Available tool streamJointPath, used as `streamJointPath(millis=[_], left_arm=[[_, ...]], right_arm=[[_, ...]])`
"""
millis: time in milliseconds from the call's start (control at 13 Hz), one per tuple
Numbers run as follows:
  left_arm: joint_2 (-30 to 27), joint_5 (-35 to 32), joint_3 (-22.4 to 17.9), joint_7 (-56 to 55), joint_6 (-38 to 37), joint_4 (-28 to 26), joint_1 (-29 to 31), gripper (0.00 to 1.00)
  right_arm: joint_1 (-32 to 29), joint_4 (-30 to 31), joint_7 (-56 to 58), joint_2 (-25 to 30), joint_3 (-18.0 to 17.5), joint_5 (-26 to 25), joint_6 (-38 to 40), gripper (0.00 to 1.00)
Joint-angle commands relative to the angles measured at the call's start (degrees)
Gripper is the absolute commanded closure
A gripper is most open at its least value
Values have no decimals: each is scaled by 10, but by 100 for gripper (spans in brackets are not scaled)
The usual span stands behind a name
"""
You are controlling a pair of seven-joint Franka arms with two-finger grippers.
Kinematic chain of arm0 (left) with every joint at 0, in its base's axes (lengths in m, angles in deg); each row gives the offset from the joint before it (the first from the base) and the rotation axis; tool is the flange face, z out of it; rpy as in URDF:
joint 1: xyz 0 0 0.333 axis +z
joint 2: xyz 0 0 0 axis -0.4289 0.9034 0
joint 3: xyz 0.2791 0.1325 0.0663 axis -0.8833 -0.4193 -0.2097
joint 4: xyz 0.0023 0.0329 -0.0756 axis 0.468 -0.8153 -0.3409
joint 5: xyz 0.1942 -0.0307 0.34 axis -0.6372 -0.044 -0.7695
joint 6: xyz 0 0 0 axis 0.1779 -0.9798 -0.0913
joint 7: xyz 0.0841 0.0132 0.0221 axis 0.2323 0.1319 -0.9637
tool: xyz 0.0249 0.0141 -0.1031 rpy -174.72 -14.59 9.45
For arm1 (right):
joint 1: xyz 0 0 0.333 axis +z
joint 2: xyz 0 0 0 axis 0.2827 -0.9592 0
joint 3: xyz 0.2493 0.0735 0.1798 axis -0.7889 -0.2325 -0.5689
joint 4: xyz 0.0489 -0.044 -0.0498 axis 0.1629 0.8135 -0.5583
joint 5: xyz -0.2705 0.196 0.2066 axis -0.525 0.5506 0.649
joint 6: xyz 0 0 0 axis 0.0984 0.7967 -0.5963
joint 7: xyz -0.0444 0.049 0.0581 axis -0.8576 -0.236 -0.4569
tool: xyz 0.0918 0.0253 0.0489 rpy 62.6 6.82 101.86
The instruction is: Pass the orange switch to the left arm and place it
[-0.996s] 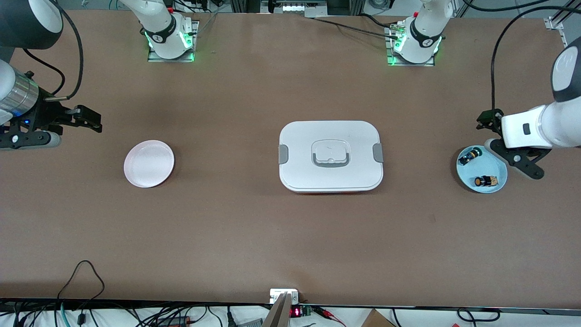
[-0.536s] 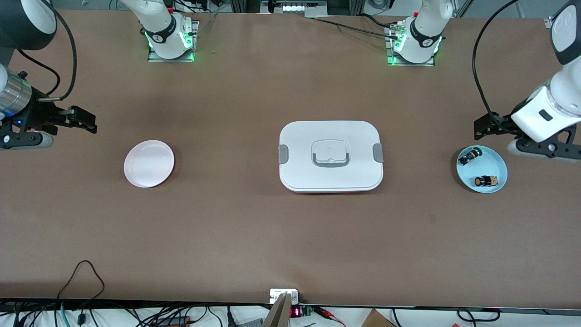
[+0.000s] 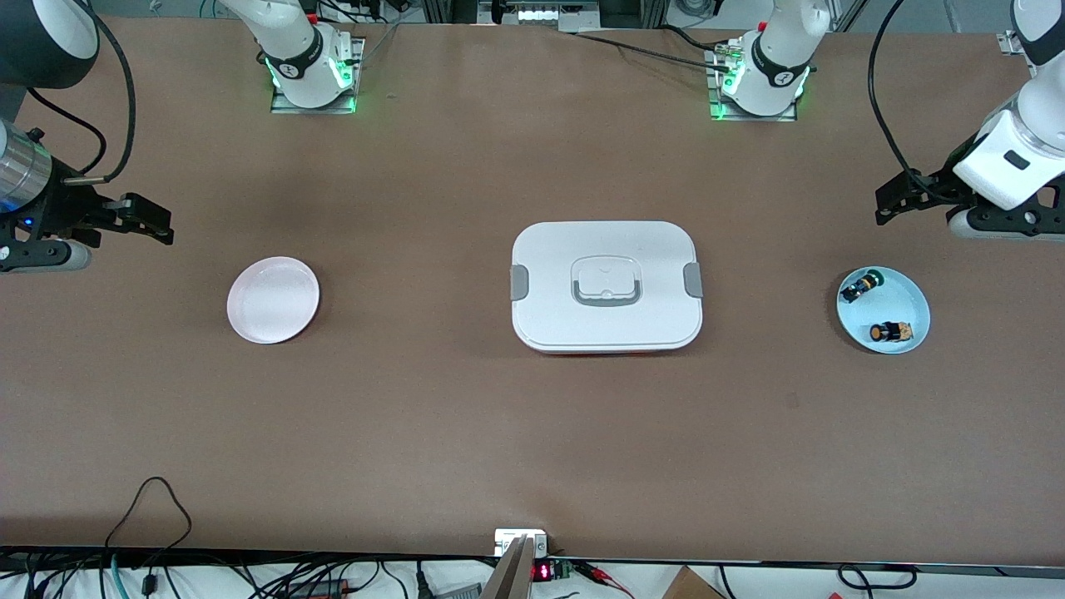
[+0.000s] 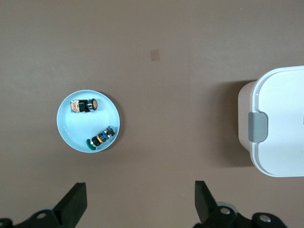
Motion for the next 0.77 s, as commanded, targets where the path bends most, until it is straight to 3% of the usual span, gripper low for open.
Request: streamJointPath(millis=[0,690], left_arm=[[0,10,-8,-7,-17,3,-5,0],[3,5,0,-4,-47,15,-9,0]], right_arm=[[0,-6,4,2,-1,-2,6,0],[0,-6,1,2,-1,-3,6,0]])
